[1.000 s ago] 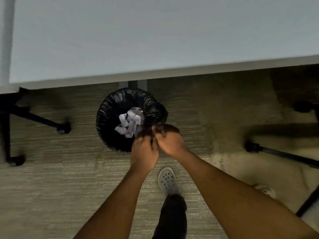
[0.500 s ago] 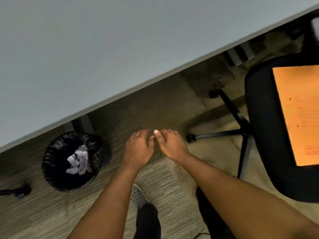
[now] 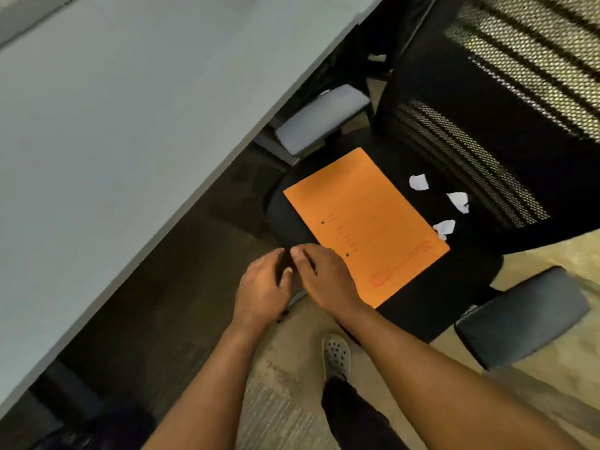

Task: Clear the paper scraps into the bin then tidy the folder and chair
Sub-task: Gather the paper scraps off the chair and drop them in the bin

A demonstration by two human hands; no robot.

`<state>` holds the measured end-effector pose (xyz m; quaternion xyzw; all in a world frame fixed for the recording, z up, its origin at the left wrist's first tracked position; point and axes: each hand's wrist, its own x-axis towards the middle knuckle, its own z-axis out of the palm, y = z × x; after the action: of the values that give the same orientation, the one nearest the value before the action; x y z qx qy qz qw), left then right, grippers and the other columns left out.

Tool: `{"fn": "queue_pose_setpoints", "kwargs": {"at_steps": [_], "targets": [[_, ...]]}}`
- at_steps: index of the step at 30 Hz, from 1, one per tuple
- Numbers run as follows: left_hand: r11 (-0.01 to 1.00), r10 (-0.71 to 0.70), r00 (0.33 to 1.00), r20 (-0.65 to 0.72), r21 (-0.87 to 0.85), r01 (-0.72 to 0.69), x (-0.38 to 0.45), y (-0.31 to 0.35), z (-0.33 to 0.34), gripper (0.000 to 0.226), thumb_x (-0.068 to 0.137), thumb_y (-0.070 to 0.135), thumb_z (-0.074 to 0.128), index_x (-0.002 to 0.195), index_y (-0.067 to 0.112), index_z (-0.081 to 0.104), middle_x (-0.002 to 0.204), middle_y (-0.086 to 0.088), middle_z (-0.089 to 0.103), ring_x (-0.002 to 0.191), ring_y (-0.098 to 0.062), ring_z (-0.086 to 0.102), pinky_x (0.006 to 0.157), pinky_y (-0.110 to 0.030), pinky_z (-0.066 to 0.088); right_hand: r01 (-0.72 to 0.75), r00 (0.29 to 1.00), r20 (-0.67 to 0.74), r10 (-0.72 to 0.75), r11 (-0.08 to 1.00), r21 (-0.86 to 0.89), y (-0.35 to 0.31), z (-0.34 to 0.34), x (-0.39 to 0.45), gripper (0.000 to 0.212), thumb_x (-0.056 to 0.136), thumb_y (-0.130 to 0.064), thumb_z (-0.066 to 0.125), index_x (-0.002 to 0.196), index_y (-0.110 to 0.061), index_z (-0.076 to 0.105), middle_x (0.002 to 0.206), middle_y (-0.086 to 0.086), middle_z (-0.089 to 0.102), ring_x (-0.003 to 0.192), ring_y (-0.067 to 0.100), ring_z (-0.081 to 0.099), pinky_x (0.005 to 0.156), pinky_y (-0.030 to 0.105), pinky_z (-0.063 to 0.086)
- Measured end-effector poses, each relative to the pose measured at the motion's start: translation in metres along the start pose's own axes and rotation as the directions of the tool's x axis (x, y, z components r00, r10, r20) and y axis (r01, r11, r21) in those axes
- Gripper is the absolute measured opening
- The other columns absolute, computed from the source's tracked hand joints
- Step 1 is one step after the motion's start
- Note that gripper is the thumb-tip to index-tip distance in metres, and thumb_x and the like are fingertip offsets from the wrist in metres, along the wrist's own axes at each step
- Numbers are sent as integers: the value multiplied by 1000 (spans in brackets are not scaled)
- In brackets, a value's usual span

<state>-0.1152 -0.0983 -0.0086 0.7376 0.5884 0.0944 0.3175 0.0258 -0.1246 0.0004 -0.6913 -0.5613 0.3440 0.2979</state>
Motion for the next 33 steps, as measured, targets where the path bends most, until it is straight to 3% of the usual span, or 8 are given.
{"fn": "queue_pose_setpoints", "kwargs": {"at_steps": [7, 10, 14, 18, 23, 28, 31, 33], "targets": [[989, 144, 983, 110, 24, -148, 79, 98, 56, 51, 94, 34, 53, 142, 19, 42, 143, -2, 50, 130, -21, 44, 103, -33, 36, -366, 912, -237, 335, 925, -102, 100, -104, 35, 54, 97, -52, 37, 138, -17, 42, 144, 6, 43, 129, 24, 39, 100, 38, 37], [978, 191, 962, 196, 45, -203, 111, 126, 86, 52, 95, 31, 52, 143, 19, 39, 148, -4, 43, 135, -24, 38, 108, -35, 32, -563, 802, -395, 448, 787, -251, 143, -135, 47, 51, 94, -42, 48, 140, -21, 38, 150, 9, 32, 133, 29, 33, 100, 48, 40], [967, 206, 943, 261, 94, -237, 152, 158, 129, 60, 93, 33, 55, 147, 28, 30, 159, -4, 22, 143, -26, 27, 112, -43, 34, -711, 679, -444, 585, 675, -198, 193, -155, 56, 59, 91, -41, 56, 144, -29, 32, 156, 12, 18, 135, 36, 28, 97, 49, 41], [943, 265, 923, 280, 124, -309, 189, 188, 166, 66, 90, 30, 61, 147, 30, 29, 161, -6, 14, 143, -30, 25, 106, -45, 40, -687, 720, -358, 595, 683, -247, 226, -156, 65, 61, 90, -37, 61, 145, -28, 35, 154, 14, 22, 133, 36, 33, 99, 43, 41], [873, 379, 855, 354, 168, -457, 224, 209, 198, 63, 91, 21, 60, 148, 25, 33, 162, -16, 4, 145, -40, 15, 112, -49, 35, -605, 791, -364, 492, 718, -344, 241, -162, 71, 25, 92, -11, 58, 117, -13, 61, 130, 12, 47, 113, 26, 50, 77, 28, 41], [765, 399, 810, 429, 331, -552, 243, 222, 218, 64, 93, 20, 59, 148, 33, 30, 162, -12, -11, 146, -43, 5, 111, -56, 32, -556, 818, -453, 353, 688, -467, 238, -177, 77, 21, 89, -6, 58, 109, -10, 62, 151, 7, 30, 112, 28, 51, 76, 36, 50], [677, 411, 779, 474, 413, -609, 249, 226, 223, 65, 90, 19, 62, 146, 34, 34, 163, -12, 1, 145, -40, 11, 108, -57, 30, -550, 834, -424, 353, 579, -602, 243, -184, 86, 28, 87, -12, 61, 115, -15, 60, 156, 3, 24, 111, 30, 50, 74, 42, 51], [686, 418, 771, 481, 389, -615, 250, 228, 224, 59, 90, 16, 61, 144, 28, 40, 160, -13, 16, 143, -38, 17, 109, -53, 31, -556, 831, -403, 384, 534, -637, 251, -187, 94, 35, 87, -17, 61, 122, -17, 55, 158, 2, 18, 116, 30, 46, 77, 43, 50]]}}
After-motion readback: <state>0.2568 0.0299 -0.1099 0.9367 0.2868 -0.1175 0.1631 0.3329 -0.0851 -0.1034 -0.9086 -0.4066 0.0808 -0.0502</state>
